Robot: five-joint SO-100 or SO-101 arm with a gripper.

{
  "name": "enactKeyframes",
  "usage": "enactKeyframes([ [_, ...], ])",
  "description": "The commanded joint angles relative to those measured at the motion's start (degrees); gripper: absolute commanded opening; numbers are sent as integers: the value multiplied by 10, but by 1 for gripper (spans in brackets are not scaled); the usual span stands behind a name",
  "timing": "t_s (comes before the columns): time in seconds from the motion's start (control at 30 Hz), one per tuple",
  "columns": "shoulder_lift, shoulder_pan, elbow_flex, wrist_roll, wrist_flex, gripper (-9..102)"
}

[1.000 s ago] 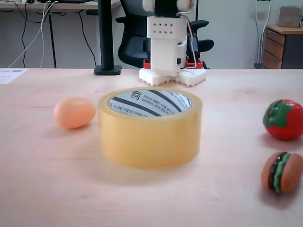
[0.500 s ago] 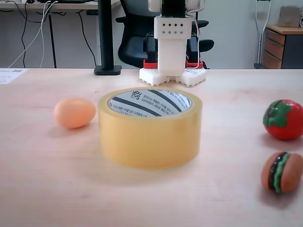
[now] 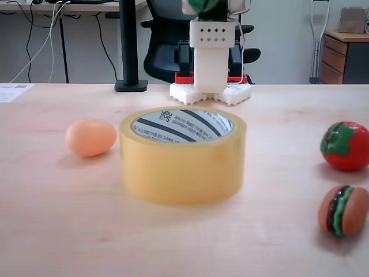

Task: Grasp a cucumber and put it in the hole.

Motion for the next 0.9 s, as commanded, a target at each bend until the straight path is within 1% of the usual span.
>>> enactKeyframes([
  [0.0,25,-2,31,4,-50,0],
  [0.13,1,-2,92,5,-114,0],
  [0.27,-20,-1,96,6,-143,0],
  [0.5,-53,4,97,6,-154,0],
  [0.73,-90,31,94,6,-188,2],
  [0.8,-88,33,98,6,-188,4],
  [0.87,-83,33,100,6,-188,13],
])
